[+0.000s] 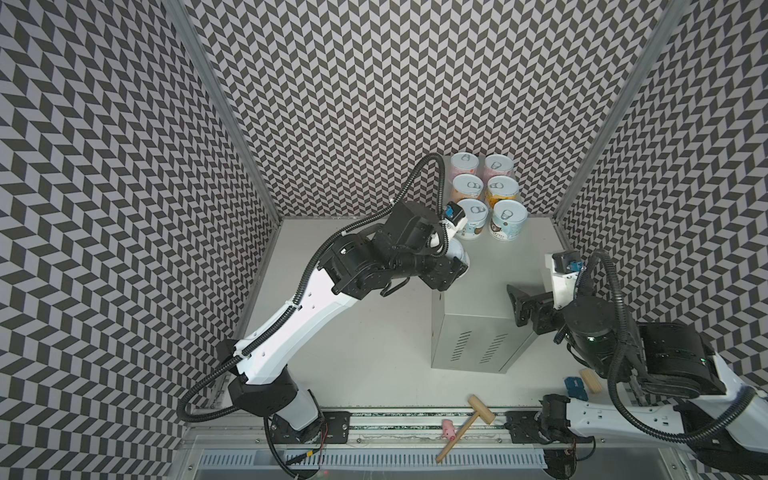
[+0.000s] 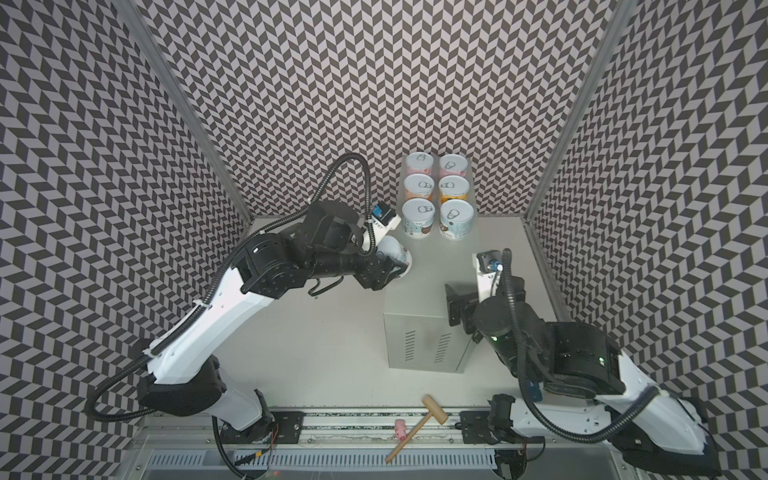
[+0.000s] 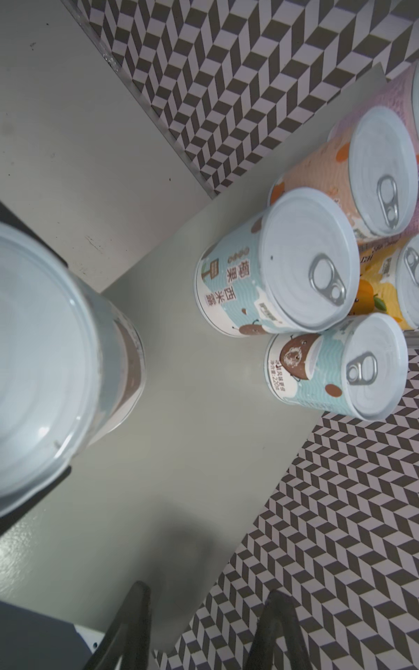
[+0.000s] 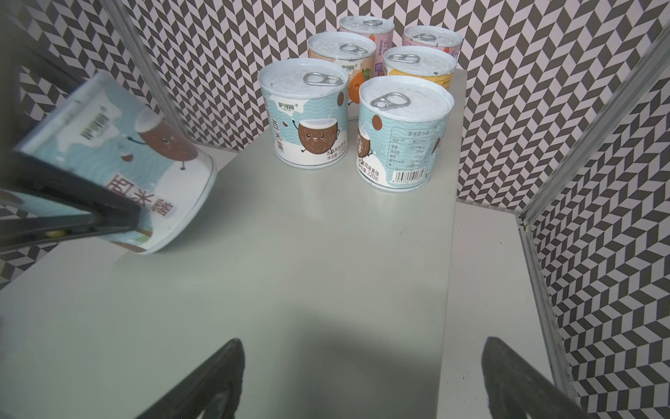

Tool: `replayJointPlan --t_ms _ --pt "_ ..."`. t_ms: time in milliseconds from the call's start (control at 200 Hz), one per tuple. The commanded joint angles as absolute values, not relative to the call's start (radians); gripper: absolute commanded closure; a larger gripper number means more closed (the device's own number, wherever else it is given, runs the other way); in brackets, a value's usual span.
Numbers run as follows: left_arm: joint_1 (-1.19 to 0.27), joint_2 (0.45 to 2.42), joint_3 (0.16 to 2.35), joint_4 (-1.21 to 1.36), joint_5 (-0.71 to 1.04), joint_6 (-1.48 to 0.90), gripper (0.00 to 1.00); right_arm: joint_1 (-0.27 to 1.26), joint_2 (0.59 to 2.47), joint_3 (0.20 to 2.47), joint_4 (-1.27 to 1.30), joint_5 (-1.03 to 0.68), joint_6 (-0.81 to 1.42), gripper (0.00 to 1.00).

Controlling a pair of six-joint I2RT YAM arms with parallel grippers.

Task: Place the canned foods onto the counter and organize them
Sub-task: 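Carry the can onto the cabinet top beside the other cans with the left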

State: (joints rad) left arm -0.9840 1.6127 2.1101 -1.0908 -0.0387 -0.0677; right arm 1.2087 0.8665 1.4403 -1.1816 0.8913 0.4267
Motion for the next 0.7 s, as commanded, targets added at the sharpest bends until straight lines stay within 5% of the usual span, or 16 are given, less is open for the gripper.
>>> replayJointPlan --t_ms 0,696 --pt "-1.008 1.655 2.207 -1.117 -0.073 -0.056 0.36 1.210 0.850 1.437 -1.137 0.877 0.418 0.01" --pt "-1.043 1.782 2.275 -1.075 -0.037 -0.038 0.15 1.209 0.787 1.400 -1.104 0.850 0.398 0.01"
